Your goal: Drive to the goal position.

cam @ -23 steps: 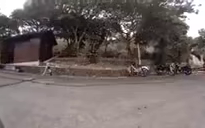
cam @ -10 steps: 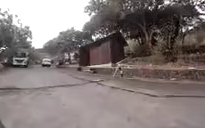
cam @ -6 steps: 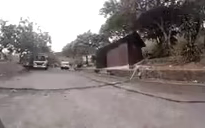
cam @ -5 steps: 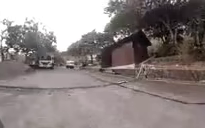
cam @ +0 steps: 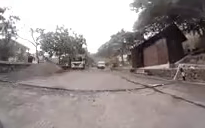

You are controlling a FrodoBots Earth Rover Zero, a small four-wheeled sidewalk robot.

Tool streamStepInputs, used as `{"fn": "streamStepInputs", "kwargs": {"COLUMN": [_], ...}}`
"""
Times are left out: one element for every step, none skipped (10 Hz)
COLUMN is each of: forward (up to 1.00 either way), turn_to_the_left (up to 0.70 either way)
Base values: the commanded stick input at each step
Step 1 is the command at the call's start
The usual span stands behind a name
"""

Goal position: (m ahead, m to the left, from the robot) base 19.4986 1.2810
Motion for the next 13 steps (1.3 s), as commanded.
{"fn": "streamStepInputs", "kwargs": {"forward": [0.7, 0.7, 0.7, 0.7, 0.7, 0.7, 0.7, 0.7, 0.7, 0.7, 0.7, 0.7, 0.7], "turn_to_the_left": [0.0, 0.0, 0.0, 0.0, 0.0, 0.0, 0.0, 0.0, 0.0, 0.0, 0.0, 0.0, 0.0]}}
